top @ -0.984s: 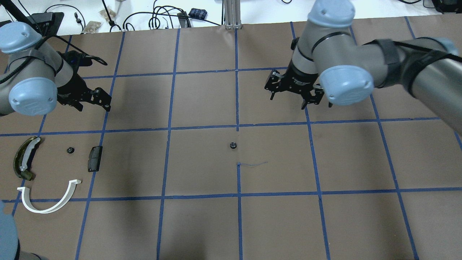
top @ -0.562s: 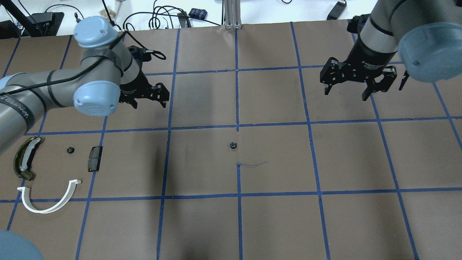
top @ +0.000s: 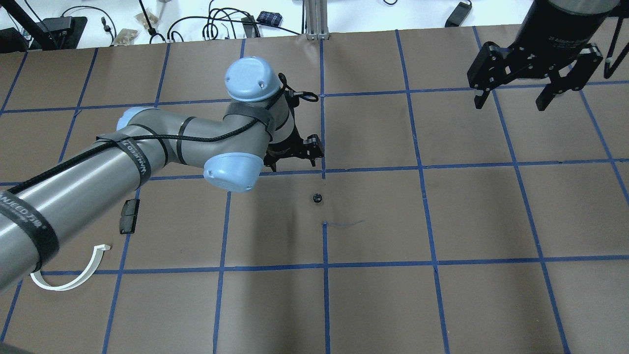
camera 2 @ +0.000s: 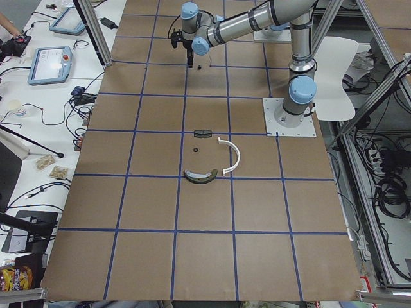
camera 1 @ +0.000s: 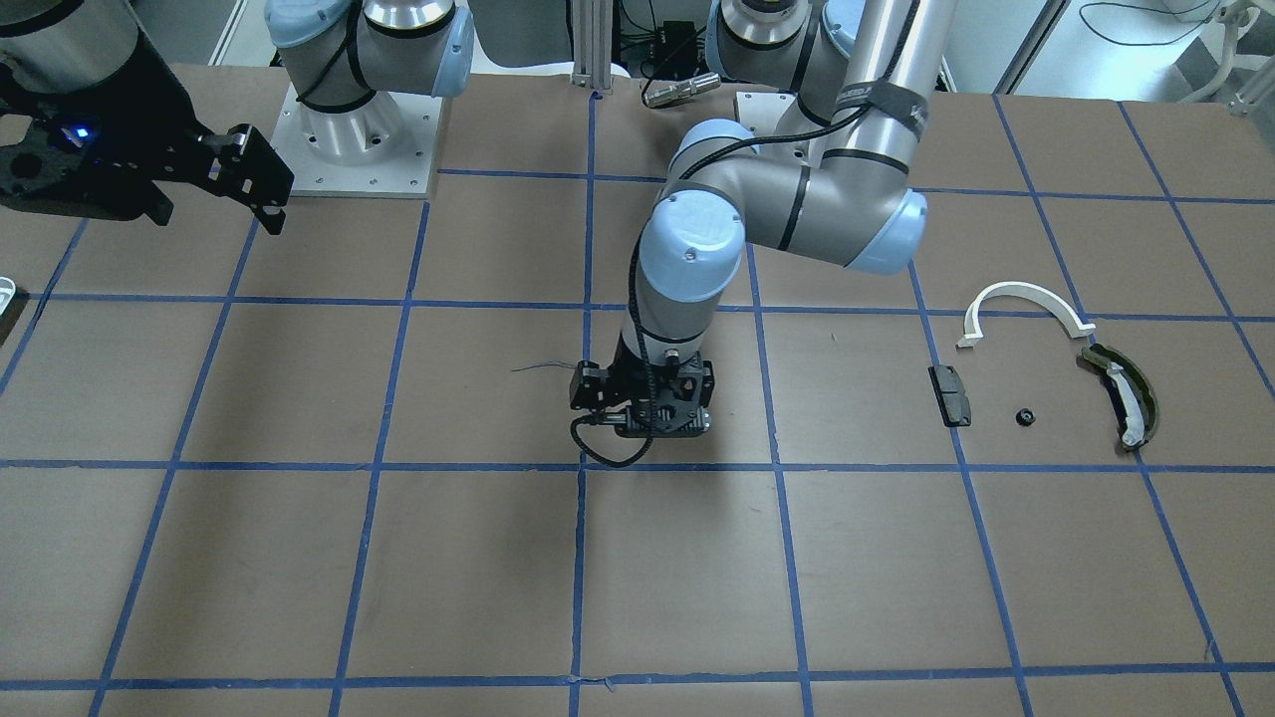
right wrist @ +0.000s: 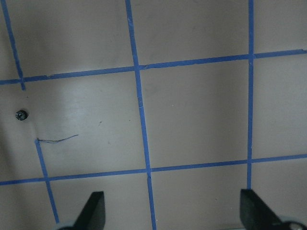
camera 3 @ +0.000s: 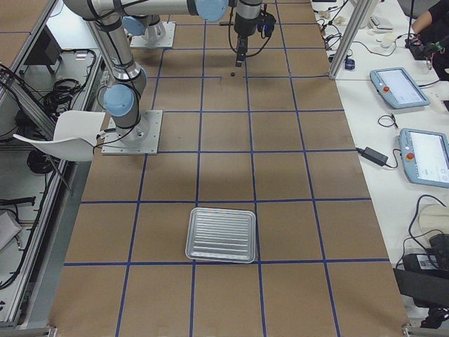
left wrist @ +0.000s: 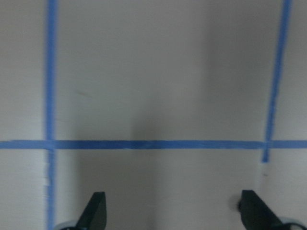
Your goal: Place bearing gear from tray to pile
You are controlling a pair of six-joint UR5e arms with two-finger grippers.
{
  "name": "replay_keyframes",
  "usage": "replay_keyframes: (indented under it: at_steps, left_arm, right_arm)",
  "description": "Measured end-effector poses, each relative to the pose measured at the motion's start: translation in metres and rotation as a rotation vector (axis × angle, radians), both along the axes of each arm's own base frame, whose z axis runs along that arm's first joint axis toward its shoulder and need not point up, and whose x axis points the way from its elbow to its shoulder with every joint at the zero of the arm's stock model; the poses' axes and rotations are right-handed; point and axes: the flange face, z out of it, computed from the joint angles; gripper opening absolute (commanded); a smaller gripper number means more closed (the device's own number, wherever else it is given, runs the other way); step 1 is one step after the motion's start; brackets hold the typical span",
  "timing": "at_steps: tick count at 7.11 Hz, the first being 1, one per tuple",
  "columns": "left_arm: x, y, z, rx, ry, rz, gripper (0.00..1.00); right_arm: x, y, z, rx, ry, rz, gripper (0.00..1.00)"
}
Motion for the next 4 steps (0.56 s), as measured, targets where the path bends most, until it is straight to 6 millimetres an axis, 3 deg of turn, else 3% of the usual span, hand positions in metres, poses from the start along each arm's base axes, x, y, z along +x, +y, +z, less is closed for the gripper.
replay_keyframes:
  at_steps: [2, 4]
  left_arm:
    - [-0.039, 0.018, -0.031, 0.017, -0.009, 0.057, 0.97]
    - [-0.05, 0.029, -0.047, 0.044, -0.027, 0.112, 0.83]
  right_arm:
    - [0.041, 0.006, -0.003, 0.002, -0.006, 0.062, 1.0]
    - [0.051, 0.008, -0.008, 0.02, 0.002, 0.087, 1.0]
